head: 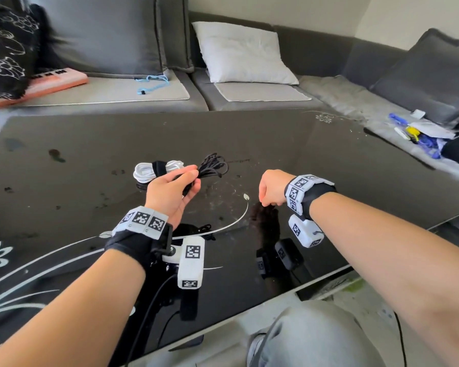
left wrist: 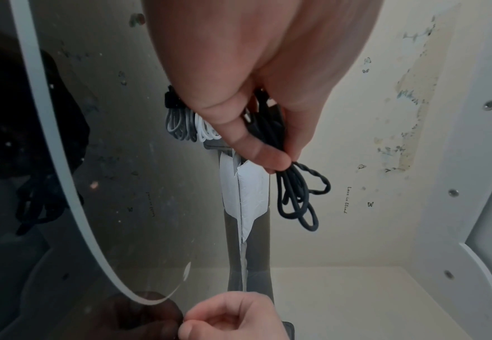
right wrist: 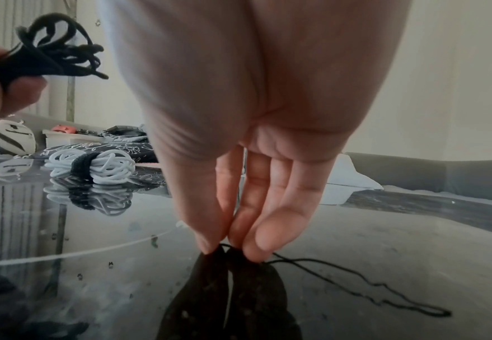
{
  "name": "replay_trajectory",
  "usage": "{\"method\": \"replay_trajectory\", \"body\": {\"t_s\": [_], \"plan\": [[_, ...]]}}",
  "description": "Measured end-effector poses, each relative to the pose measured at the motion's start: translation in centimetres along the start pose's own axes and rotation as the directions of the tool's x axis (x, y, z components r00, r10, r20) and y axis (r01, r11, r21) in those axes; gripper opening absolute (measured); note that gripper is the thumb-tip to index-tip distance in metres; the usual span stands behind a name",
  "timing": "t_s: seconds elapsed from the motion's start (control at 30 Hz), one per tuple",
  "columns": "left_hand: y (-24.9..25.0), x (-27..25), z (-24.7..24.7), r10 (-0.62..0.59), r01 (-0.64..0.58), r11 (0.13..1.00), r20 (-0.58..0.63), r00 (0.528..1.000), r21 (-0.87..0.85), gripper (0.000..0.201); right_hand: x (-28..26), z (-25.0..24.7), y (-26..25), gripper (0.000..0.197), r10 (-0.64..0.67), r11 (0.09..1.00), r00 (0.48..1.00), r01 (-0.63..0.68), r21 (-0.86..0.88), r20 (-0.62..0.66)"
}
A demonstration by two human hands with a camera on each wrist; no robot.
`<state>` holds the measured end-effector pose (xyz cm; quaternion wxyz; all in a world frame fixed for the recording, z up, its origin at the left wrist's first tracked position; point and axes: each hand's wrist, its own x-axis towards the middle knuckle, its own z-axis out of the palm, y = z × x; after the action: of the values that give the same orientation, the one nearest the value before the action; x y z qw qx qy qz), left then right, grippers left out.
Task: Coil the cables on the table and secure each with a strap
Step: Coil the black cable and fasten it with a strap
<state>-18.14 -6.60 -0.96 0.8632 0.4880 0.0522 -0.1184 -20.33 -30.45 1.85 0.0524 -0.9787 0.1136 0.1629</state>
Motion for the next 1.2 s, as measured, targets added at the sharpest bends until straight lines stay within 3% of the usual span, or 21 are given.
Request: {"method": "replay_trajectory", "body": {"t_s": [0.23,0.43,0.67,0.73,0.83,0.93,1.03,1.1,1.2], "plan": [[-0.2,-0.3,0.0,-0.023,0.024,0.999,0.011,1.0,-0.039,0.007,0.0,0.2,-0.8,0.011,-0.055,0.99,0.998,0.055,-0.127,0.001],[0.1,-0.5,-0.4,-0.017,0.018,0.999,0.017,1.0,-0.049,0.006,-0.4,-0.5,0.0,0.016,-0.018,0.995,1.0,0.017,-0.095,-0.005],[0.2,-0.5,-0.4,-0.012,0.013,0.998,0.026,1.0,-0.061,0.007,-0.2,-0.2,0.3,0.007,0.02,0.995,0.999,-0.018,-0.098,0.027],[0.4,-0.4,-0.5,-0.012,0.014,0.998,0.027,1.0,-0.067,0.007,-0.2,-0.2,0.3,0.008,0.027,0.997,0.999,-0.025,-0.066,0.02],[0.6,-0.2,-0.6,-0.007,0.008,0.997,0.021,1.0,-0.076,0.006,-0.1,-1.0,-0.1,0.012,0.036,0.99,0.997,-0.026,0.137,-0.069],[0.9,-0.1,-0.9,0.006,-0.006,0.996,0.008,1.0,-0.088,0.006,-0.2,-2.4,-1.7,0.011,-0.003,0.885,0.979,0.098,0.455,-0.205],[1.5,-0.4,-1.2,0.019,-0.02,0.996,-0.009,1.0,-0.089,0.006,-1.2,-3.7,-4.5,0.009,-0.031,0.651,0.958,0.237,0.721,-0.287],[1.9,-0.7,-1.5,0.038,-0.039,0.997,-0.016,0.999,-0.071,0.009,-2.4,-4.3,-6.6,0.011,-0.052,0.514,0.939,0.317,0.797,-0.34],[2.3,-1.0,-2.1,0.074,-0.074,0.997,-0.033,0.997,-0.001,0.012,-4.3,-4.5,-9.4,0.009,-0.124,0.395,0.907,0.417,0.819,-0.402]]}}
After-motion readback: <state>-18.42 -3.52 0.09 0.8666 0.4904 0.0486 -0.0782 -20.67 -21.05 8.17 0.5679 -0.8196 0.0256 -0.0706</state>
